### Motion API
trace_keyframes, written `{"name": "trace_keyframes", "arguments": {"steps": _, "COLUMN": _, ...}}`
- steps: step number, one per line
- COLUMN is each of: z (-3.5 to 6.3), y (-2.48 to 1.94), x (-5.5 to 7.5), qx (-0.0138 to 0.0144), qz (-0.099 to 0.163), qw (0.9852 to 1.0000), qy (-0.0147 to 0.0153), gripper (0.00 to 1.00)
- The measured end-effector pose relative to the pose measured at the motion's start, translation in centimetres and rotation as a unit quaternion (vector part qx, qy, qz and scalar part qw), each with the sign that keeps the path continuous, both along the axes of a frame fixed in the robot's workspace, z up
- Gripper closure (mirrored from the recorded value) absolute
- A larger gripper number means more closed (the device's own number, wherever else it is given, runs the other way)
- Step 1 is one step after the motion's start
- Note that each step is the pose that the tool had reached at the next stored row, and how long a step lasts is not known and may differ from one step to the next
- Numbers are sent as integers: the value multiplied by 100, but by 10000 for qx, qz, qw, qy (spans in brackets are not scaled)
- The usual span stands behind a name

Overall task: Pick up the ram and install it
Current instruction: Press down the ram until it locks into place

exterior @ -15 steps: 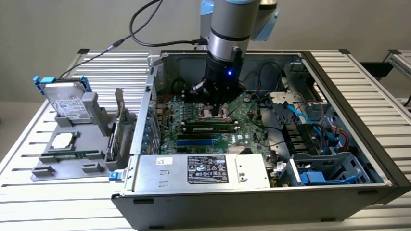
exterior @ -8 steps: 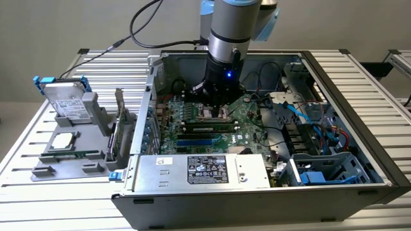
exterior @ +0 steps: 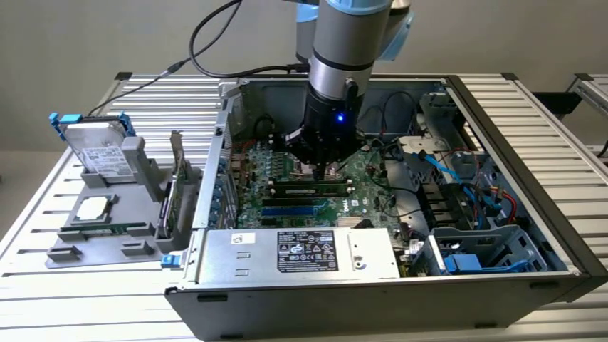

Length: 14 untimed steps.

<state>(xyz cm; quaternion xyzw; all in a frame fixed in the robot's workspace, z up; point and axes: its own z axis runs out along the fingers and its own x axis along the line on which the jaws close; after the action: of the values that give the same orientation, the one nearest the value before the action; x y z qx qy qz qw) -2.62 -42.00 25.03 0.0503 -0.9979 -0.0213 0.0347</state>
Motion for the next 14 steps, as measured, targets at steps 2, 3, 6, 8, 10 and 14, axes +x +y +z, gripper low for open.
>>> {"name": "trace_keyframes", "arguments": {"steps": 2, "z": 0, "y": -6, "x": 0, "qx": 0, "qz": -43, "qw": 10000, "qy": 0, "gripper": 90}}
{"name": "trace_keyframes", "arguments": {"steps": 3, "z": 0, "y": -8, "x": -1, "qx": 0, "qz": -59, "qw": 10000, "qy": 0, "gripper": 90}}
{"name": "trace_keyframes", "arguments": {"steps": 6, "z": 0, "y": -11, "x": -16, "qx": 0, "qz": -93, "qw": 10000, "qy": 0, "gripper": 90}}
{"name": "trace_keyframes", "arguments": {"steps": 8, "z": 0, "y": -18, "x": -50, "qx": 0, "qz": -95, "qw": 10000, "qy": -1, "gripper": 90}}
{"name": "trace_keyframes", "arguments": {"steps": 10, "z": 0, "y": -18, "x": -51, "qx": 0, "qz": -94, "qw": 10000, "qy": 1, "gripper": 90}}
{"name": "trace_keyframes", "arguments": {"steps": 14, "z": 0, "y": -19, "x": -52, "qx": 0, "qz": -95, "qw": 10000, "qy": 1, "gripper": 90}}
